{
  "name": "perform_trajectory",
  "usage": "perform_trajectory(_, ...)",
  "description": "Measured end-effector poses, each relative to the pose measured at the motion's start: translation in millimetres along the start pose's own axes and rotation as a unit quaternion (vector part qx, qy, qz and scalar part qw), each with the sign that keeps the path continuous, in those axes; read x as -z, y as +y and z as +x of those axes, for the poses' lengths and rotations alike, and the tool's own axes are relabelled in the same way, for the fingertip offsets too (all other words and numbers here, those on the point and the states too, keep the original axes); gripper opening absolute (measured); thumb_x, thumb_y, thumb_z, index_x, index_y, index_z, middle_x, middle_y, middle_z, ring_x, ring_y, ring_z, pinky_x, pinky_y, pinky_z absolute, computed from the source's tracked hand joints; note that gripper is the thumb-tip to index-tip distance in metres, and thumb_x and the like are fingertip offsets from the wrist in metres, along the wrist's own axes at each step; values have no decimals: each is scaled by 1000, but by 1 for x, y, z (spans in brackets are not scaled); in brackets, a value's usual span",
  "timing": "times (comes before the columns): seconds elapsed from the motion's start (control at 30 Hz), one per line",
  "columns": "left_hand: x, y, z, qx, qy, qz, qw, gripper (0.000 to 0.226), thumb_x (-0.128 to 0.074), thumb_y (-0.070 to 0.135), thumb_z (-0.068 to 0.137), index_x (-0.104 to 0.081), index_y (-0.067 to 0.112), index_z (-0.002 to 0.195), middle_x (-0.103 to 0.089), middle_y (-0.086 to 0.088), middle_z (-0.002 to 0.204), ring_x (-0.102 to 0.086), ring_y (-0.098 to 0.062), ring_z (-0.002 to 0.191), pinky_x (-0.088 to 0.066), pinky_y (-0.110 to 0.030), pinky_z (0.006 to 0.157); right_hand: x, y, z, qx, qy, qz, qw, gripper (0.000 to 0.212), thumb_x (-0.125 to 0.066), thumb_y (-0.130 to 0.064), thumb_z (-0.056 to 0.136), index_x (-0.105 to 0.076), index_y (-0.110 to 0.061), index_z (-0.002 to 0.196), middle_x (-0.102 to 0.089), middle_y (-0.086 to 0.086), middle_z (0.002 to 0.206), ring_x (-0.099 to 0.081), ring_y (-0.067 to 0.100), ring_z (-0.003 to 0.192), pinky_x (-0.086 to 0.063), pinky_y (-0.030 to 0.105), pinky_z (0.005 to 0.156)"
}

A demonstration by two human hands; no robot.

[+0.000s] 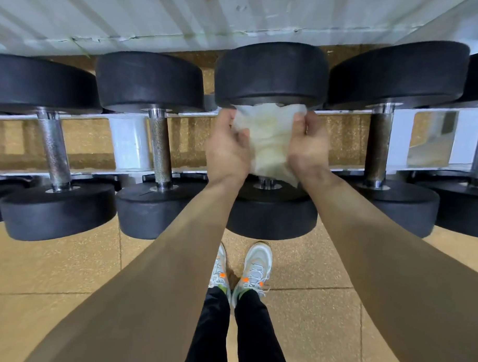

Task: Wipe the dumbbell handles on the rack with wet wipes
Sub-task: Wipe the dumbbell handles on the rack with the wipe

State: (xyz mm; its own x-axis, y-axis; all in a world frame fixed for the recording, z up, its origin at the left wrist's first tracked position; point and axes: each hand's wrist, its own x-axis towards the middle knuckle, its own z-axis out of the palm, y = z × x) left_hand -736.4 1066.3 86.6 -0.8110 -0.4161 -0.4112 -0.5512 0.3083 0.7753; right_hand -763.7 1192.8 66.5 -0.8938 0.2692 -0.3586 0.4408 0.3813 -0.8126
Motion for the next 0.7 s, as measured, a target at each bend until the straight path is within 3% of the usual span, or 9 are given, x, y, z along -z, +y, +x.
perform_trajectory(0.1, -1, 6, 0, -17, -6, 72, 997, 12, -46, 22, 105, -48, 22, 116, -56, 8, 80, -52, -2, 73, -40, -28, 62, -2, 2, 2, 21, 25, -25, 999, 31, -38, -34, 109, -55, -13, 94, -55, -8, 74, -52, 6, 68, -44, 30, 70)
perform_trajectory(0.2, -4, 6, 4, 18, -27, 97, 995, 18, -44, 29, 105, -43, 21, 122, -61, -3, 92, -59, -18, 81, -41, -31, 67, 2, 6, 5, 13, -5, -101, 995, 33, -36, -33, 110, -54, -8, 98, -50, -7, 74, -48, 7, 67, -36, 30, 70)
perform_trajectory(0.3, -5, 3, 6, 72, -41, 151, 985, 32, -48, 39, 104, -41, 19, 128, -64, -9, 109, -60, -30, 100, -38, -34, 77, 3, -1, 7, -42, -30, -181, 982, 39, -36, -38, 108, -54, -5, 120, -61, 7, 100, -61, 29, 93, -41, 33, 81)
perform_trajectory(0.37, -1, 2, 1, 72, -10, 136, 988, 38, -50, 40, 102, -40, 17, 131, -62, -6, 119, -60, -28, 106, -39, -33, 79, 1, -10, 3, -65, 24, -218, 973, 38, -42, -34, 105, -48, -5, 129, -58, 15, 124, -56, 37, 113, -38, 36, 89)
perform_trajectory(0.43, 3, 1, -9, 56, 41, 81, 994, 34, -54, 32, 100, -42, 16, 128, -56, 0, 118, -58, -23, 106, -42, -34, 82, 0, -21, -10, -11, 115, -228, 967, 36, -49, -25, 97, -51, -3, 126, -54, 19, 127, -50, 39, 117, -35, 40, 96)
perform_trajectory(0.47, 5, 0, -16, 58, 61, 54, 995, 29, -54, 27, 99, -43, 18, 124, -55, 2, 116, -57, -22, 105, -45, -35, 84, -1, -25, -19, 27, 124, -210, 969, 37, -49, -23, 92, -54, -2, 122, -55, 20, 123, -50, 38, 114, -34, 40, 97)
perform_trajectory(0.53, 2, -4, -31, 80, 77, 2, 994, 19, -54, 20, 97, -44, 23, 113, -56, 1, 114, -58, -21, 103, -47, -37, 87, -8, -30, -30, 29, 45, -159, 986, 37, -48, -23, 93, -54, 1, 120, -56, 20, 119, -52, 36, 113, -36, 39, 97)
perform_trajectory(0.63, -6, -9, -48, 126, 102, -54, 985, 9, -50, 23, 99, -45, 27, 105, -62, 3, 109, -60, -22, 101, -47, -39, 89, -25, -30, -29, -80, -82, -140, 983, 45, -52, -27, 98, -45, 1, 132, -53, 16, 132, -47, 31, 124, -37, 33, 97)
perform_trajectory(0.7, -10, -10, -51, 127, 127, -61, 982, 6, -49, 28, 100, -47, 27, 106, -62, 4, 110, -60, -22, 100, -47, -40, 89, -36, -27, -18, -110, -87, -136, 981, 47, -55, -29, 98, -45, 3, 132, -59, 15, 128, -54, 28, 109, -38, 27, 80)
